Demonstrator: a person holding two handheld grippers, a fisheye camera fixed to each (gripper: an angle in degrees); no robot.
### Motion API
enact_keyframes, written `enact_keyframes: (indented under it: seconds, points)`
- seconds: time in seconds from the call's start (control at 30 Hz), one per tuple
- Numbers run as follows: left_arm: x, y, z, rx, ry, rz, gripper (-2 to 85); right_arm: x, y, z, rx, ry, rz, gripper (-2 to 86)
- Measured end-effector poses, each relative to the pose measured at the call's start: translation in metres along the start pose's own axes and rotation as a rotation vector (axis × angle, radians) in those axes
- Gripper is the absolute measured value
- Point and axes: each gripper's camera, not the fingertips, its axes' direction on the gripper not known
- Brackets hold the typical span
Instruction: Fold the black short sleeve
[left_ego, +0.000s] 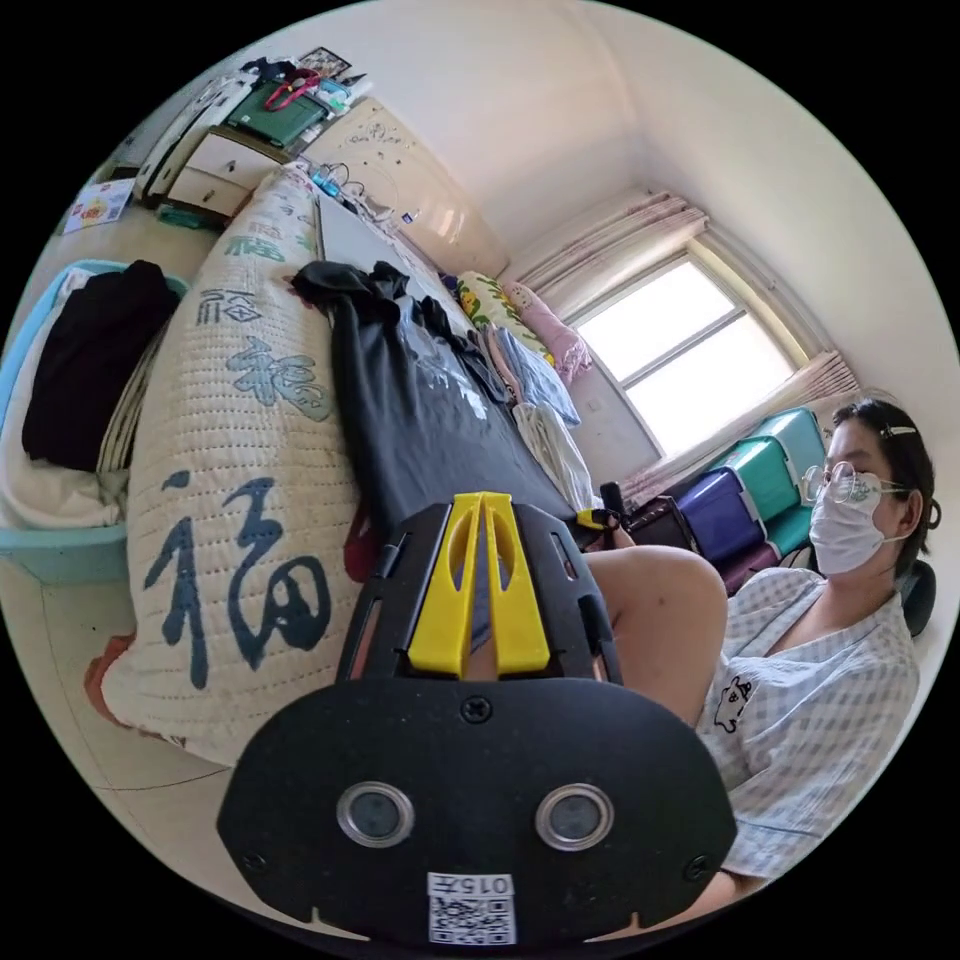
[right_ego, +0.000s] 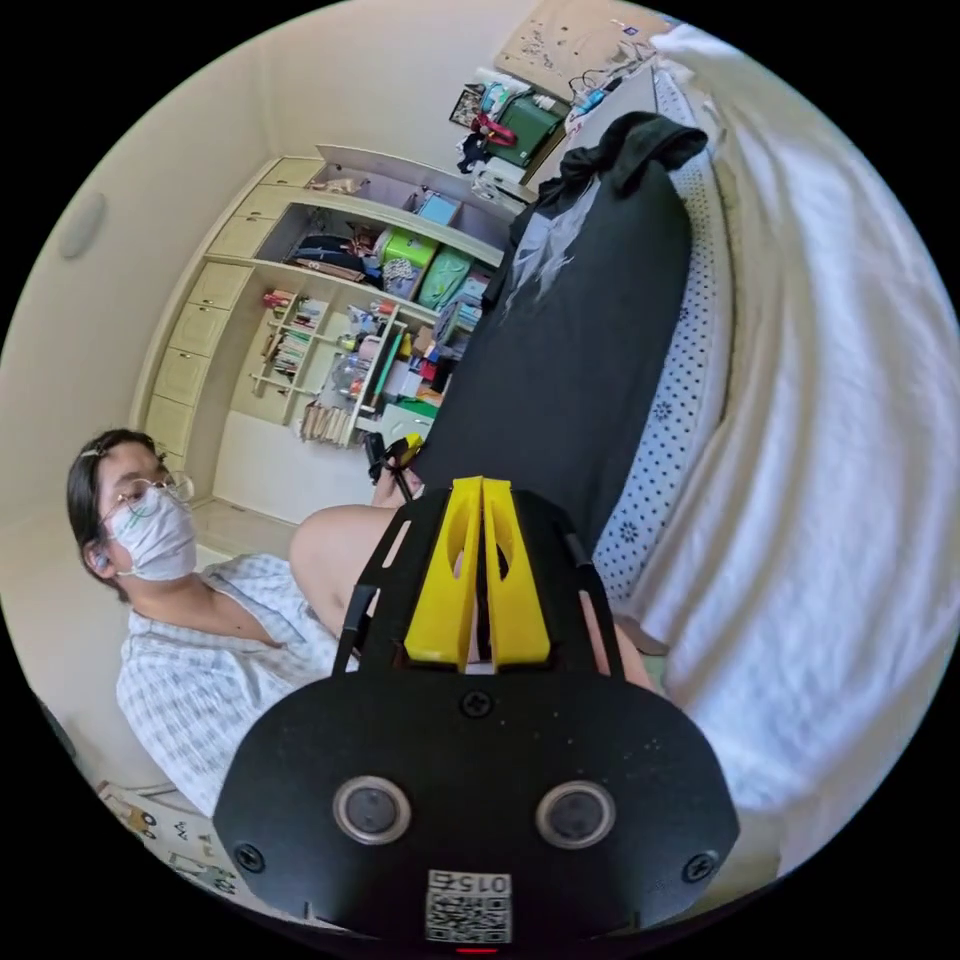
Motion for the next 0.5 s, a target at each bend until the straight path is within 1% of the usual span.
enact_keyframes:
  seconds: [0.07,0.17,0.2,0.27,0.3,0.37,0.4,0.43,0.47,0.5]
  points:
    - [-0.011,0.011,-0.002,0.019,-0.007,-0.015,-0.9,-0.006,0.001,-0.013,0.021,0.026,0.019,-0.7]
    - [-0.026,0.027,0.001,0.051,0.051,-0.064,-0.9,-0.027,-0.004,-0.024,-0.012,0.009,0.025,-0.6]
    - [-0.026,0.031,0.0,0.079,0.059,-0.051,-0.9,-0.043,-0.007,-0.031,-0.007,0.049,0.001,-0.6]
    - [-0.019,0.034,-0.004,0.136,0.014,-0.005,-0.8,-0.076,-0.011,-0.047,0.015,0.144,-0.046,-0.6]
    - [-0.011,0.033,-0.008,0.177,-0.025,0.046,-0.7,-0.103,-0.015,-0.061,0.05,0.216,-0.096,-0.5]
    - [0.0,0.021,-0.008,0.178,-0.094,0.104,-0.4,-0.155,-0.019,-0.083,0.153,0.362,-0.249,-0.5]
    - [0.006,0.009,-0.002,0.165,-0.157,0.147,-0.1,-0.195,-0.018,-0.093,0.245,0.509,-0.421,-0.4]
    - [0.012,-0.007,0.008,0.151,-0.224,0.202,0.8,-0.229,-0.022,-0.1,0.332,0.656,-0.52,-0.2]
    - [0.015,-0.016,0.015,0.142,-0.253,0.234,1.2,-0.244,-0.028,-0.101,0.342,0.724,-0.547,-0.1]
    - [0.019,-0.035,0.032,0.121,-0.299,0.299,3.6,-0.266,-0.048,-0.1,0.326,0.846,-0.56,0.2]
